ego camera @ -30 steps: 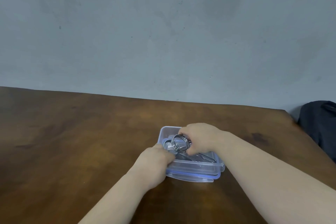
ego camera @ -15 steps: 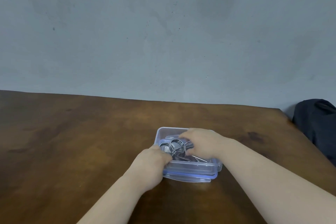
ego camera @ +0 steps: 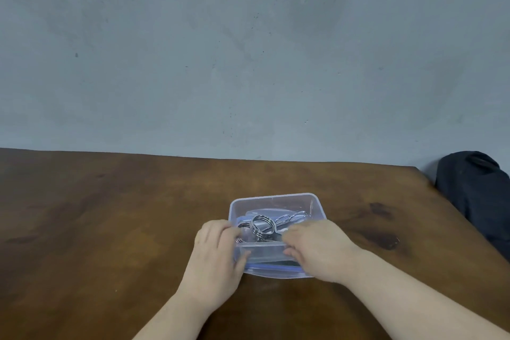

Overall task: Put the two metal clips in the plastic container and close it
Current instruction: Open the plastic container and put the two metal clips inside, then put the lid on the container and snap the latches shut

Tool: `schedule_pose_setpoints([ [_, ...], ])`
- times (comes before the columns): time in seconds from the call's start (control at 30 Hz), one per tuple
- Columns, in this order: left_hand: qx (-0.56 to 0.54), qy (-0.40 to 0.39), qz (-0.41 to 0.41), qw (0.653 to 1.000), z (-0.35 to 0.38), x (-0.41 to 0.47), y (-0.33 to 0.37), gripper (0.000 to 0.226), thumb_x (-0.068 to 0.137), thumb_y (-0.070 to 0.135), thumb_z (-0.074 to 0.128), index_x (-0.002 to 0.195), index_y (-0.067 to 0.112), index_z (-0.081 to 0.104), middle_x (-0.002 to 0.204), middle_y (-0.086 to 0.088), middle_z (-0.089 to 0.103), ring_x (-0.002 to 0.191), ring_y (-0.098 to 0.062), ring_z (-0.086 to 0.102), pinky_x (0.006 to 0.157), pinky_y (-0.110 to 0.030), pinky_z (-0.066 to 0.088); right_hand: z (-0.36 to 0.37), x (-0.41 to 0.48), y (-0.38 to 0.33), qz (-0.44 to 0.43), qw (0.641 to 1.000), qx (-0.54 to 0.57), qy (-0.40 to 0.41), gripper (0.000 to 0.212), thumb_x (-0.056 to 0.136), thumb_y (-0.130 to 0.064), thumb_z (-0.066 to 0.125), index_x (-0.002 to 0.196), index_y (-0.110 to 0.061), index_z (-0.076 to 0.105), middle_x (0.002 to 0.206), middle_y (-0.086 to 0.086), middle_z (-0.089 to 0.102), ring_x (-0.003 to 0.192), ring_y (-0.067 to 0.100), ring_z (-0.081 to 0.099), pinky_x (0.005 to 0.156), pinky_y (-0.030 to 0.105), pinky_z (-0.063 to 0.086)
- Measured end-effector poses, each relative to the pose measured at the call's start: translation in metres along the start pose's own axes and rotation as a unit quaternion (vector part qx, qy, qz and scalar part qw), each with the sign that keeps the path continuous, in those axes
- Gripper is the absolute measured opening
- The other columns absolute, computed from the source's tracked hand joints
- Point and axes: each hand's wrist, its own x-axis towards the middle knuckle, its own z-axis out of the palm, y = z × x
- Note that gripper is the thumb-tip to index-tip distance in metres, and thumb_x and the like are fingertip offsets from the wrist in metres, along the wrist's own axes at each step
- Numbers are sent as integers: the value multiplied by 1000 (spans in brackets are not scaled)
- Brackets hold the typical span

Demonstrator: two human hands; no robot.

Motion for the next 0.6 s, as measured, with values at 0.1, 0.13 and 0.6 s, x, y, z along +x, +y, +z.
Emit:
schedule_pose_setpoints([
  [0.1,-32,8,-23,999,6,-12,-4,47,68,33,83,93,21,45,96,1,54,99,-18,49,88,-30,42,-13,-2,5,17,999,2,32,19,104,-37,46,93,-24,55,100,-3,65,94,23,60,69,35,41],
  [0.13,-27,-18,-33,999,9,-14,-6,42,70,39,77,92,23,45,97,4,52,98,-17,49,87,-29,44,-17,-3,8,25,999,6,39,19,104,-37,46,92,-24,54,98,-4,64,94,23,60,72,36,44],
  [0.6,17,-149,119,982,-8,-19,-3,11,84,20,63,81,31,61,83,17,65,80,-8,62,84,-19,37,-35,4,32,77,995,24,63,26,102,-35,52,81,-24,42,84,-10,49,80,21,50,65,33,28],
])
